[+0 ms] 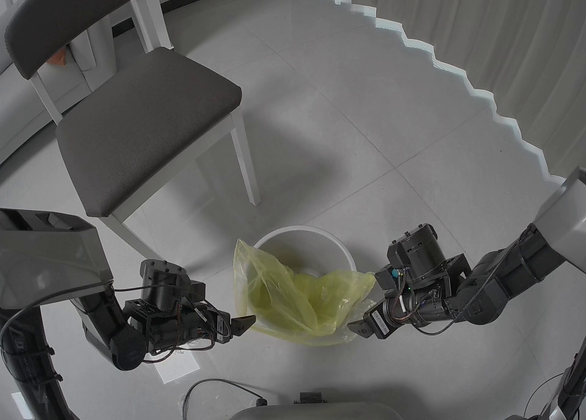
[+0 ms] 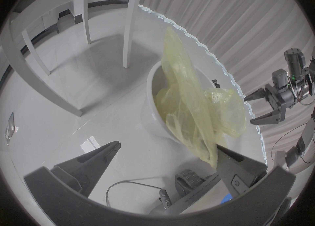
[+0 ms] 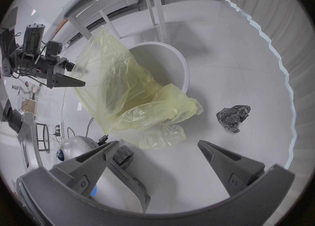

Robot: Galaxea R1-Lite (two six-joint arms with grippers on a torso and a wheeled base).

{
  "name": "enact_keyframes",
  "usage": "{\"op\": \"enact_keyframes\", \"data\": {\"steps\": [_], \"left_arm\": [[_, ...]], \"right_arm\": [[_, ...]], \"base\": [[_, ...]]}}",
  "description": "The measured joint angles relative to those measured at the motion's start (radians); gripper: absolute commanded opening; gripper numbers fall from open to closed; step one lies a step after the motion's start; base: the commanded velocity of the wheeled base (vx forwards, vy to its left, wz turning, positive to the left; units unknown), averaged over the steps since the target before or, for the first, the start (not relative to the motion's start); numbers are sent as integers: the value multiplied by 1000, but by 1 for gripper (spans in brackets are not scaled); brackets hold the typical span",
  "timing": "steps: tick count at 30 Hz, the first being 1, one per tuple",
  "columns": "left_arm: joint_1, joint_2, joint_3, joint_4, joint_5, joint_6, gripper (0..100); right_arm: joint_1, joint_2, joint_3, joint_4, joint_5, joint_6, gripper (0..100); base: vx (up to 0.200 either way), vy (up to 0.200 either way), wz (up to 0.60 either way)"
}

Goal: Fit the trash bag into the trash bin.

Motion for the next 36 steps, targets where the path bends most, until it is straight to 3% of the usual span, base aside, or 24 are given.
{"op": "enact_keyframes", "data": {"steps": [14, 36], "left_arm": [[10, 63, -32, 7, 3, 33, 100], [34, 225, -225, 91, 24, 144, 100]], "right_arm": [[10, -55, -4, 32, 1, -25, 100], [12, -71, -10, 29, 1, -23, 100]], "base": [[0, 0, 0], [0, 0, 0]]}}
